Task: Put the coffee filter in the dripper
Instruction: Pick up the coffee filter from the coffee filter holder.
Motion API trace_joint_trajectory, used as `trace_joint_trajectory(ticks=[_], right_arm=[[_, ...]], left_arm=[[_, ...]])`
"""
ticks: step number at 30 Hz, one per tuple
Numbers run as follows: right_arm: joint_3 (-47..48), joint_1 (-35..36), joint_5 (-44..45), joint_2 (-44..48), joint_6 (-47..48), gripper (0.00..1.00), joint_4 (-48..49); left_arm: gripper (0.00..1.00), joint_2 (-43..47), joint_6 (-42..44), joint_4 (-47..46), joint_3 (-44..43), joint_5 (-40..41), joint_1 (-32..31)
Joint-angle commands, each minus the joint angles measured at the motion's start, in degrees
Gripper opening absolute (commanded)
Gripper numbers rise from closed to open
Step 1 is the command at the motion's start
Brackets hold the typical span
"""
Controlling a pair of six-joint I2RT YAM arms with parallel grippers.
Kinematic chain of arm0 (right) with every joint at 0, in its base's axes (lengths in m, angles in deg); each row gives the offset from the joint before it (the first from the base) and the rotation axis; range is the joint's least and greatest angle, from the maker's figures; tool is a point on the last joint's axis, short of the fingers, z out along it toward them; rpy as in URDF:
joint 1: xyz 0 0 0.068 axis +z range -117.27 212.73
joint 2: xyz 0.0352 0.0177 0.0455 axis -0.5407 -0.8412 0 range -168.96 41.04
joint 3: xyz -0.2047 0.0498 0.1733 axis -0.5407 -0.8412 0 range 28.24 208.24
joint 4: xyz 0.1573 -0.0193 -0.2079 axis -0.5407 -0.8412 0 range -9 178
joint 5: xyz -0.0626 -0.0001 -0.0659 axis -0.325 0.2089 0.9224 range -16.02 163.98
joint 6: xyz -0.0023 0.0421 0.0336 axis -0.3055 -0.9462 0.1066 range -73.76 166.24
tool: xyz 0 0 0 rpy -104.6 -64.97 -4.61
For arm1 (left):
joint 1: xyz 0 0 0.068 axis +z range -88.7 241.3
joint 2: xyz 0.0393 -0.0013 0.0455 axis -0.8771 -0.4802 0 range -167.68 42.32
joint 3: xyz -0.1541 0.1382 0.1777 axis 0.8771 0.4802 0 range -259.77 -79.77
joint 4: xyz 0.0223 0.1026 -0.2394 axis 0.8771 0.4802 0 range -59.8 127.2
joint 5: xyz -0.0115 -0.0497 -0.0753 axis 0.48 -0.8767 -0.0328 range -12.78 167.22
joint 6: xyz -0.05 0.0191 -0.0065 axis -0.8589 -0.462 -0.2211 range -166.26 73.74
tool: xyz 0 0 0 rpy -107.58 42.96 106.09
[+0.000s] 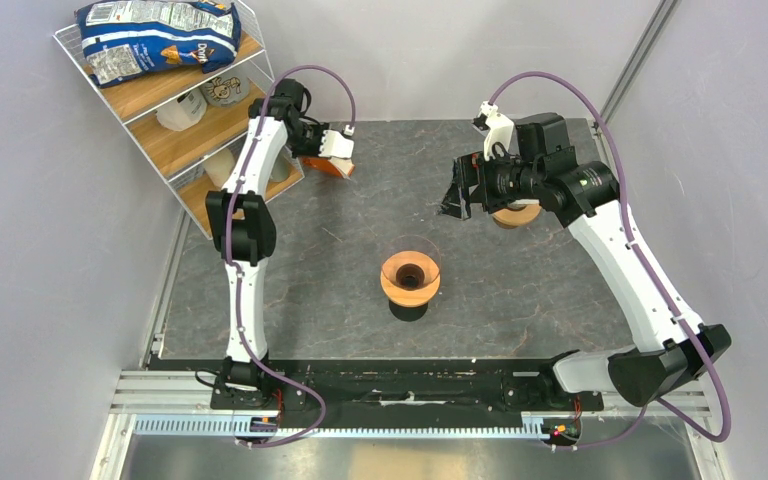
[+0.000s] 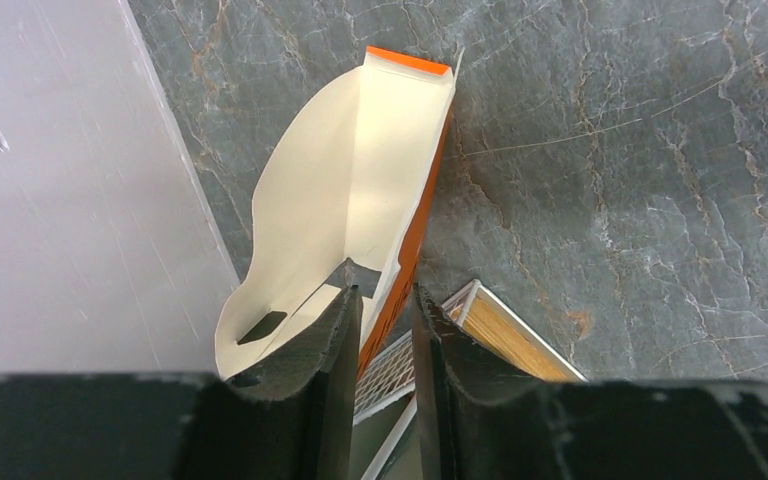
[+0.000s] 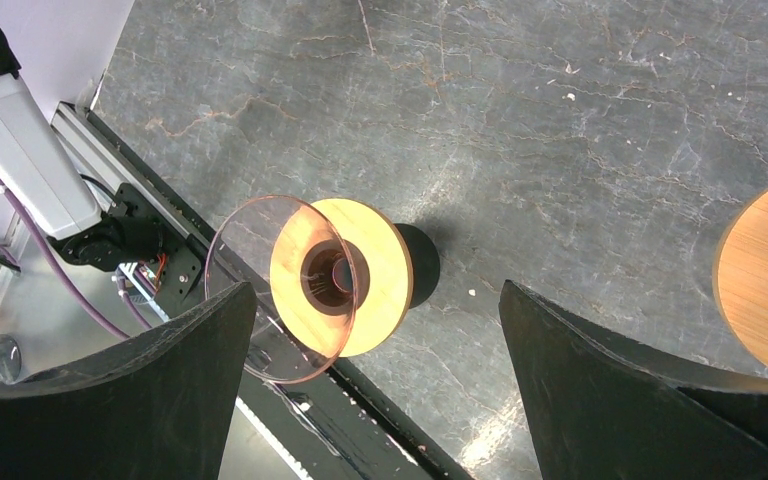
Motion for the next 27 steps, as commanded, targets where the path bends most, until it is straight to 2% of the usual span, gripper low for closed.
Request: trace_joint_trajectory(ticks=[1,16,18,23,27], right_arm=[[2.1,-0.4,-0.7,-0.4,-0.4,0.99,0.2],[2.4,-0.6,-0.5,-0.9,-0.6,0.99,0.2],[2.4,-0.6,-0.7,-1.0,-0.7,0.99,0.4],[2.3,-0.6,-1.2,-1.2,-1.0,0.99,1.1],[2.2,-0.6,-1.4,-1.3,-1.0,0.99,1.3]], left_arm=[[0.3,-1.5,3.1,-1.3,-2.4,0.0,0.3],[0.21,-1.8,2.4,-0.6,-3.2,-0.7,0.2],[0.19,-1.4,3.0,-0.6,-3.3,-1.0,0.3],[0.04,-0.6,3.2,-0.8,-4.2,-1.7,0.3],[0.02,0.2,2.7,-1.7,-4.3,-2.5,0.3]])
